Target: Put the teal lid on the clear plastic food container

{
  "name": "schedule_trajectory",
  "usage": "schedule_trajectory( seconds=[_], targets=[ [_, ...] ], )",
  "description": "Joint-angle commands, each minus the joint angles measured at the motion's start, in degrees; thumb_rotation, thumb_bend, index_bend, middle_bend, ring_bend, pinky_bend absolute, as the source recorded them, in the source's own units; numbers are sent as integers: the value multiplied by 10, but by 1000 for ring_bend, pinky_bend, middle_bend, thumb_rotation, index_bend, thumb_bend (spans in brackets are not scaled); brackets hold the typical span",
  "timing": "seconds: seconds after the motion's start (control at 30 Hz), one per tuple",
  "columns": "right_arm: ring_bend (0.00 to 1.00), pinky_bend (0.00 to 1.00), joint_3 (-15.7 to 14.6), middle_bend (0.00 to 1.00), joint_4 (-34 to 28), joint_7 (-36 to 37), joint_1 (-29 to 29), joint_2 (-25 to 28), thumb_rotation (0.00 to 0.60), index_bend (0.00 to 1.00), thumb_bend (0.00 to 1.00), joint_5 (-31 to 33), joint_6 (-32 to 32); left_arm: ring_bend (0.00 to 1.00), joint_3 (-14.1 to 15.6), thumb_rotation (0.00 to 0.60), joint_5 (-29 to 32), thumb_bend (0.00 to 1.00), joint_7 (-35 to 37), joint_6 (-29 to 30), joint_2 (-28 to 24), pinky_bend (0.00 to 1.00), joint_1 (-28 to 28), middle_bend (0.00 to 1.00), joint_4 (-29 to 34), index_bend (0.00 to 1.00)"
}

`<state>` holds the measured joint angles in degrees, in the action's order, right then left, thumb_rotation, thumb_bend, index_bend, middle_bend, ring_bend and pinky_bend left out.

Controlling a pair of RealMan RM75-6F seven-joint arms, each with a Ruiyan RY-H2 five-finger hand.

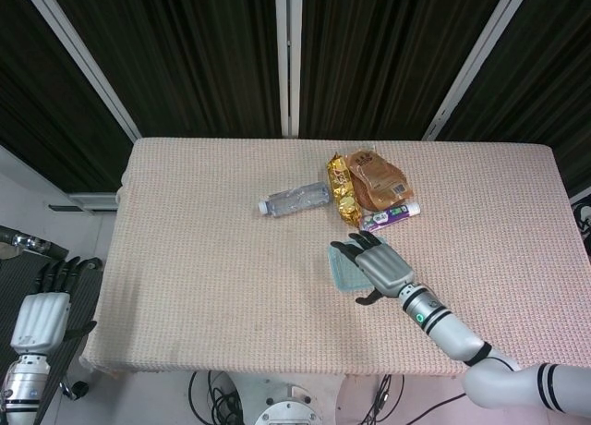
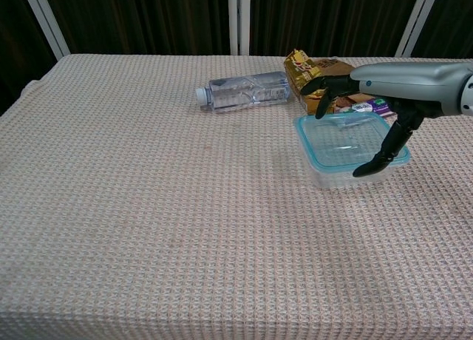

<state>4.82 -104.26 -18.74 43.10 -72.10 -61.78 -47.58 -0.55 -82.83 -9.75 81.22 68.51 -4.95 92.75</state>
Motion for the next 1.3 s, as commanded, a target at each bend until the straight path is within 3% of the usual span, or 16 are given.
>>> schedule_trajectory(
  seconds=[0.03, 0.33, 0.73, 1.03, 1.13, 1.3],
  targets=[
    [0, 0, 5, 188, 15, -20, 17, -14, 600, 0, 0, 34, 12, 0, 0, 600, 1, 5, 0, -1, 0, 4, 0, 35, 0, 89],
    [0, 0, -10, 190, 40, -46, 35, -42, 600, 0, 0, 82, 18, 0, 0, 600, 3, 5, 0, -9, 2, 4, -5, 34, -3, 88],
    [0, 0, -20, 193, 45, -41, 27, -58, 600, 0, 0, 66, -9, 0, 1, 600, 3, 6, 8, -8, 5, 4, -4, 34, -10, 89],
    [0, 0, -30, 170, -3, -9, -31, -12, 600, 0, 0, -18, -102, 0, -1, 600, -1, 5, 10, -5, 6, 4, -6, 34, -13, 88],
    [0, 0, -37, 166, -16, 16, -66, 12, 600, 0, 0, -54, -152, 0, -4, 600, -3, 5, 8, 0, 8, 4, -6, 34, -15, 89],
    [0, 0, -53, 132, -10, 58, -150, 40, 600, 0, 0, -141, -287, 0, -13, 600, -11, 4, -1, 18, 18, 4, -8, 34, -25, 89]
  ],
)
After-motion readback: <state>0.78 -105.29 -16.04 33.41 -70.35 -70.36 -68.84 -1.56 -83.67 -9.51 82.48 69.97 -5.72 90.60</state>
